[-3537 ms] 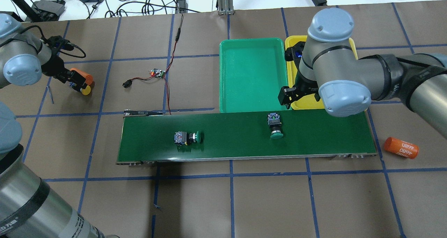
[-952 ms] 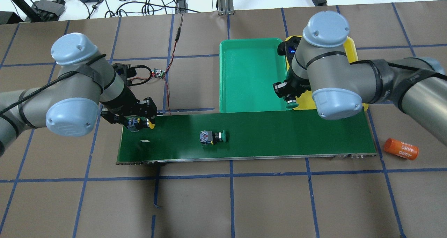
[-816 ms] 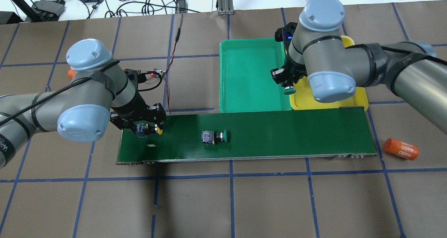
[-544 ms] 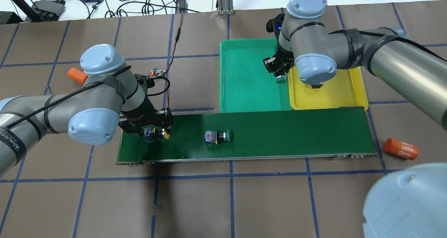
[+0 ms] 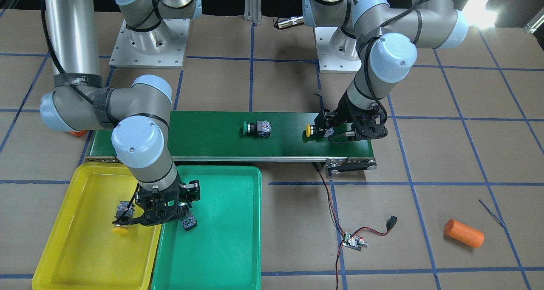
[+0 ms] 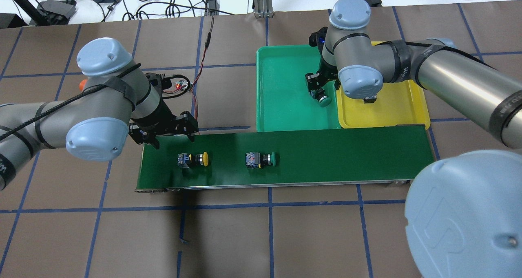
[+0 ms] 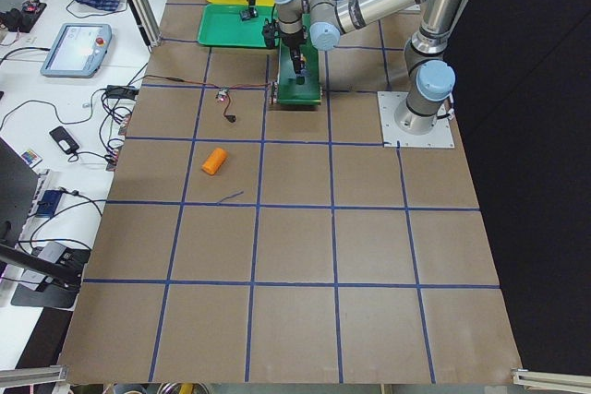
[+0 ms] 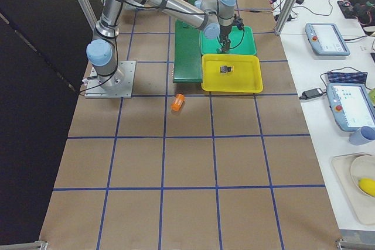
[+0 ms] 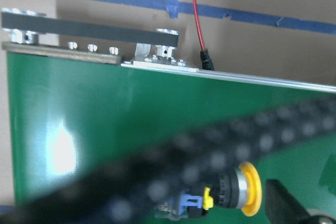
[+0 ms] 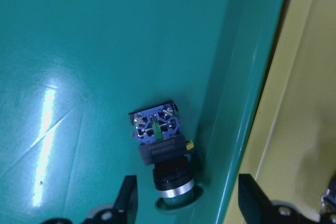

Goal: Sort buttons by color to trays
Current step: 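Release green button in green tray with right while left sets yellow button on belt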

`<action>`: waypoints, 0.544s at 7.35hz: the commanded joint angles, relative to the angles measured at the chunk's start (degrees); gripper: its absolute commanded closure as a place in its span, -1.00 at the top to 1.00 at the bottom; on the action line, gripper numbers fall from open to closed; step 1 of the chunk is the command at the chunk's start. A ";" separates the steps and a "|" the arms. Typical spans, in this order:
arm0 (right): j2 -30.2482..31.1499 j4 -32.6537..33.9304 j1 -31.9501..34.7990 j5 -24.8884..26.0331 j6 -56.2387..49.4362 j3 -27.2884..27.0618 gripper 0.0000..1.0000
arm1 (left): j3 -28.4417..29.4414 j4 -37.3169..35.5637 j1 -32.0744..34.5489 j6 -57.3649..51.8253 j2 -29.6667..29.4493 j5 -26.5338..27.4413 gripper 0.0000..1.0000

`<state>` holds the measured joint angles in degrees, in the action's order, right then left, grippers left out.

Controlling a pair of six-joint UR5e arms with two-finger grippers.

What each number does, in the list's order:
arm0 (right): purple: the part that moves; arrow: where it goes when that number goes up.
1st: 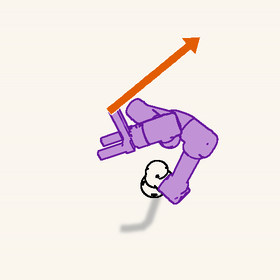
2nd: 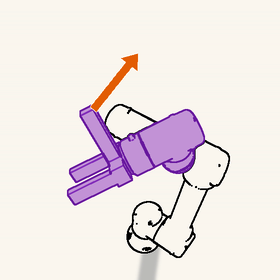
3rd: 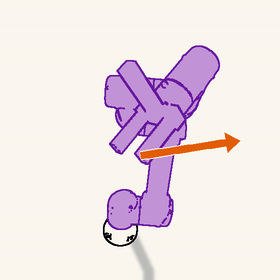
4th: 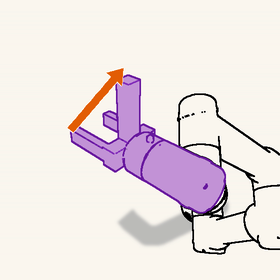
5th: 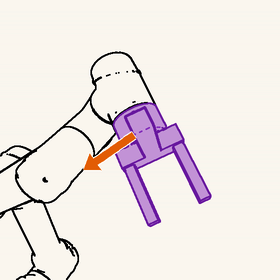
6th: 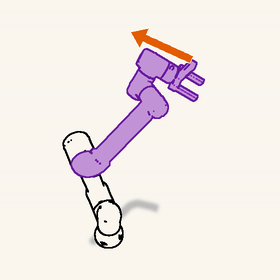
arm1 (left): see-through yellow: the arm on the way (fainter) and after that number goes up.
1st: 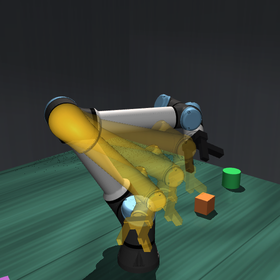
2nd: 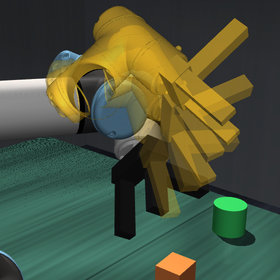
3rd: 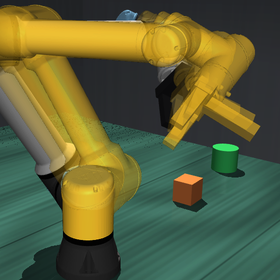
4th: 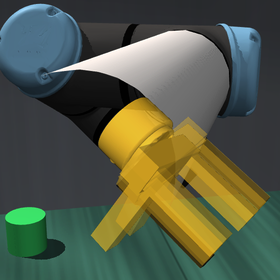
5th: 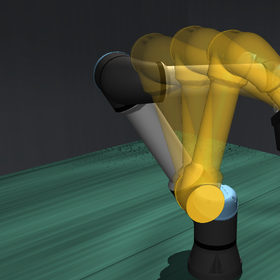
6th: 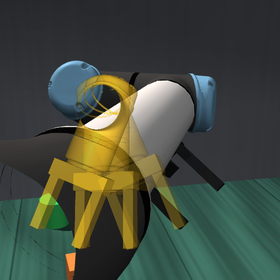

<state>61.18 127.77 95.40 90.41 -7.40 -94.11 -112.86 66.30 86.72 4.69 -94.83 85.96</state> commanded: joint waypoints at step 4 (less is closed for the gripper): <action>13.59 -14.03 -1.61 0.82 -4.88 -4.21 0.46 | 17.55 0.15 -21.75 -37.60 -12.80 0.35 1.00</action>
<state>70.72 115.93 94.47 91.10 -9.76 -95.72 -99.96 66.76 68.66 -24.89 -103.07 86.30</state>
